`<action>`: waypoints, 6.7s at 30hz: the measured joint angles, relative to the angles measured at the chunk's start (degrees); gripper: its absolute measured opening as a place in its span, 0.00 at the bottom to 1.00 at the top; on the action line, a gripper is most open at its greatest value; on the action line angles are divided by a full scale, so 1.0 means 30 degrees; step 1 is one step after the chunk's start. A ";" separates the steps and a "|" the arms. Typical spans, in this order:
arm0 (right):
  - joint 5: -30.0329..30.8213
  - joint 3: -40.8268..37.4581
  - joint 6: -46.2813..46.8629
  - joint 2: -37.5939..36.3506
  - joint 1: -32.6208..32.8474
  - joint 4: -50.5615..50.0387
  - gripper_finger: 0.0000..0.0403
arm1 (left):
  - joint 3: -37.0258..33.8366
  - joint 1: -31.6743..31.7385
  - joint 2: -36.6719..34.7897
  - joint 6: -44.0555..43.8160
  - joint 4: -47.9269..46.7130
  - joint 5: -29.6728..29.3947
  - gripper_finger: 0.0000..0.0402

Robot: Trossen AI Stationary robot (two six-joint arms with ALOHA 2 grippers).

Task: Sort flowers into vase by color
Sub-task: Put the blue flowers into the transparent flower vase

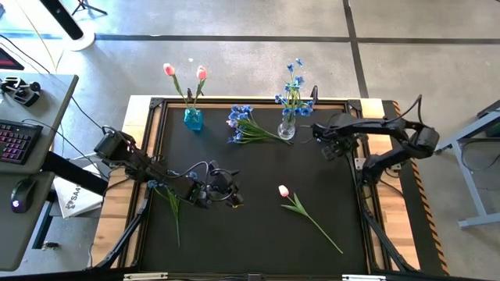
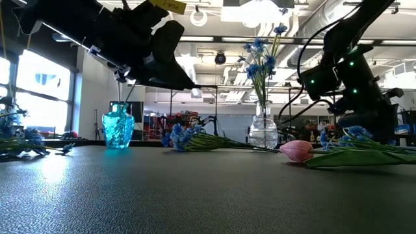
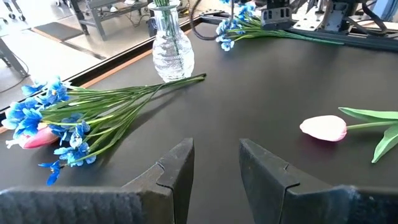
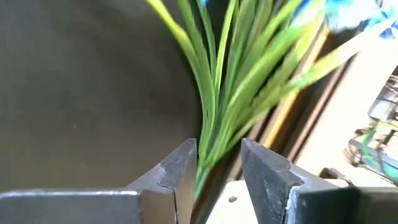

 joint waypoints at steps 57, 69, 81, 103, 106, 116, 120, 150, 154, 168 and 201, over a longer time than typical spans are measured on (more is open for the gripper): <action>-0.7324 0.0503 0.4592 -0.0015 1.1538 0.5994 0.02 | 0.0022 -0.0051 -0.0007 -0.0026 0.0577 0.0182 0.28; -0.5584 0.0503 0.1420 -0.0015 1.2822 1.6059 0.06 | 0.0022 -0.0044 -0.0007 -0.0064 0.0581 0.0182 0.28; -0.4559 0.1942 0.0529 -0.0015 1.2613 1.1261 0.41 | 0.0022 -0.0044 -0.0007 -0.0226 0.0583 0.0514 0.28; -0.1990 0.2607 0.1017 0.4097 1.4587 1.2073 0.68 | 0.0007 -0.0044 -0.0007 -0.0517 0.0444 0.0896 0.28; -0.2019 0.2989 0.0994 0.5013 1.4715 1.2346 0.67 | 0.0007 -0.0044 -0.0007 -0.0517 0.0437 0.0903 0.28; -0.2001 0.3246 -0.0211 0.5269 1.4753 1.3036 0.29 | 0.0007 -0.0044 -0.0007 -0.0517 0.0416 0.0903 0.28; -0.1056 0.2578 -0.0886 0.4425 1.5081 1.3965 0.09 | 0.0007 -0.0047 -0.0007 -0.0525 0.0159 0.0903 0.28; -0.2473 -0.7817 -1.2756 -0.3049 1.7798 4.6985 0.03 | 0.0035 0.2919 0.2530 1.0826 1.4632 1.1597 0.28; -0.3200 -0.6807 -1.4267 -0.2474 1.8459 4.7082 0.03 | 0.0651 0.3378 0.4378 1.1655 1.8448 1.4338 0.30; -0.1263 -0.6266 -1.6546 -0.2091 1.9241 4.6830 0.03 | 0.4944 0.3891 0.7415 1.0478 1.8584 1.6322 0.46; 0.0838 -0.5733 -1.1745 -0.5863 1.9277 3.5433 0.62 | 0.6929 0.2401 0.7278 1.2449 1.1415 0.8345 0.01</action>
